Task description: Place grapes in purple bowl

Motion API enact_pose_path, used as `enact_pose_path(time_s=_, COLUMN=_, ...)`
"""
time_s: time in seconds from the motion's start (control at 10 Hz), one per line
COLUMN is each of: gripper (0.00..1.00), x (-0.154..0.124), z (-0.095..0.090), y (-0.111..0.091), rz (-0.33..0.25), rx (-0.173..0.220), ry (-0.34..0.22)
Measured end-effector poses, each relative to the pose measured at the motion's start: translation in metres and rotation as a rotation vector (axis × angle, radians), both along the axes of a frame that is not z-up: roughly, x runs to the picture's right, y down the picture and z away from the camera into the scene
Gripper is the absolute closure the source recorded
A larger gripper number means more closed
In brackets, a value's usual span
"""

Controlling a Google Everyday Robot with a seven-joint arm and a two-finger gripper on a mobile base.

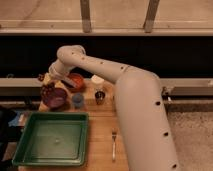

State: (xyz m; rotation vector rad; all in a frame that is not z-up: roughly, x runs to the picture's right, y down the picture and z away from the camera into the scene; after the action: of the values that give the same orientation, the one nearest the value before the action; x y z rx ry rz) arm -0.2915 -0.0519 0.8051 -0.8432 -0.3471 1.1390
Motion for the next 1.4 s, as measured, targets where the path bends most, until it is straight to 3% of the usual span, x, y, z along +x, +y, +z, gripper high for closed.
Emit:
enact_pose_path(time_s=0.1, gripper=0.96, x=0.0002, z=0.0001, y=0.0000, rz=0.000, rx=0.000, ry=0.000)
enact_pose_path(time_s=0.7, gripper=0.35, x=0.0005, z=0.0032, y=-0.0017, rz=-0.004, rx=0.002, ry=0.006)
enact_pose_path(time_s=0.9, gripper=0.21, x=0.0010, z=0.0055, y=-0.0014, rz=-0.006, rx=0.003, ry=0.009)
enact_pose_path(time_s=1.4, gripper=0.20, x=0.0013, z=0.0062, y=-0.0020, rz=0.000, rx=0.004, ry=0.005)
